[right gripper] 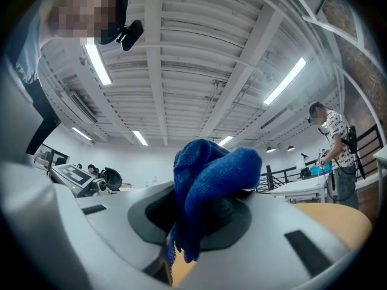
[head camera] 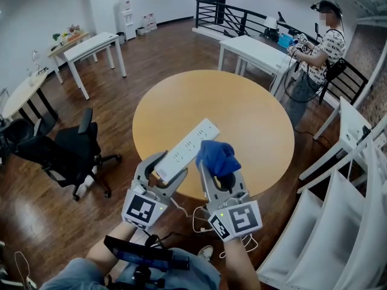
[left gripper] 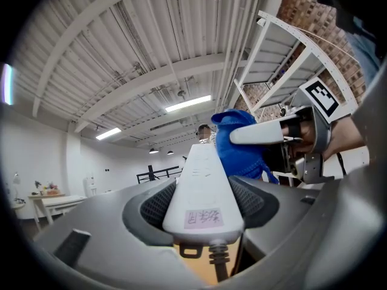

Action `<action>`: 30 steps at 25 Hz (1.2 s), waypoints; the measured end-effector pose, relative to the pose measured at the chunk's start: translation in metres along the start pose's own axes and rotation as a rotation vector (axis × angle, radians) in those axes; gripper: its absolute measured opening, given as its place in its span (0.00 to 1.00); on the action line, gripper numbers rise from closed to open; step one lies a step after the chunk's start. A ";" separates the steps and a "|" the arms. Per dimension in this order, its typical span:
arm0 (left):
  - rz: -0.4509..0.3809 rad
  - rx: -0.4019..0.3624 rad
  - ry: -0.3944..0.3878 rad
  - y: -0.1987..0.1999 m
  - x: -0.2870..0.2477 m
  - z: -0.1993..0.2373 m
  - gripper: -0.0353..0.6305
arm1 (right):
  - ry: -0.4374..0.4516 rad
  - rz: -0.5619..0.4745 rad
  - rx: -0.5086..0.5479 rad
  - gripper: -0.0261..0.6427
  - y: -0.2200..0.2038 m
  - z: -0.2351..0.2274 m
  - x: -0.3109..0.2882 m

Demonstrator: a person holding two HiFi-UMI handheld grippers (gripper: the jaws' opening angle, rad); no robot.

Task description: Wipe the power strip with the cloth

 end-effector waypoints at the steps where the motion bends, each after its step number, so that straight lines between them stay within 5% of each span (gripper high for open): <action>1: 0.002 0.001 0.001 0.000 0.000 -0.001 0.48 | 0.005 0.002 -0.006 0.16 -0.002 0.003 0.000; 13: 0.024 0.040 0.003 -0.008 -0.009 -0.005 0.48 | 0.030 0.024 -0.029 0.16 -0.016 0.012 0.001; 21: 0.058 0.077 -0.020 -0.045 -0.032 -0.004 0.48 | -0.033 0.044 -0.067 0.16 -0.030 0.003 0.008; 30: 0.273 0.180 -0.032 -0.131 -0.055 -0.008 0.48 | -0.089 0.098 -0.114 0.16 -0.048 -0.005 0.025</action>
Point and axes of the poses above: the fingertips, and each gripper's own axes: x backward along the fingers, z to its left, y out of its top, the point moved 9 cm from there along x, backward along the fingers, and after that the axes turned 8 degrees about y, right-handed, at the moved point
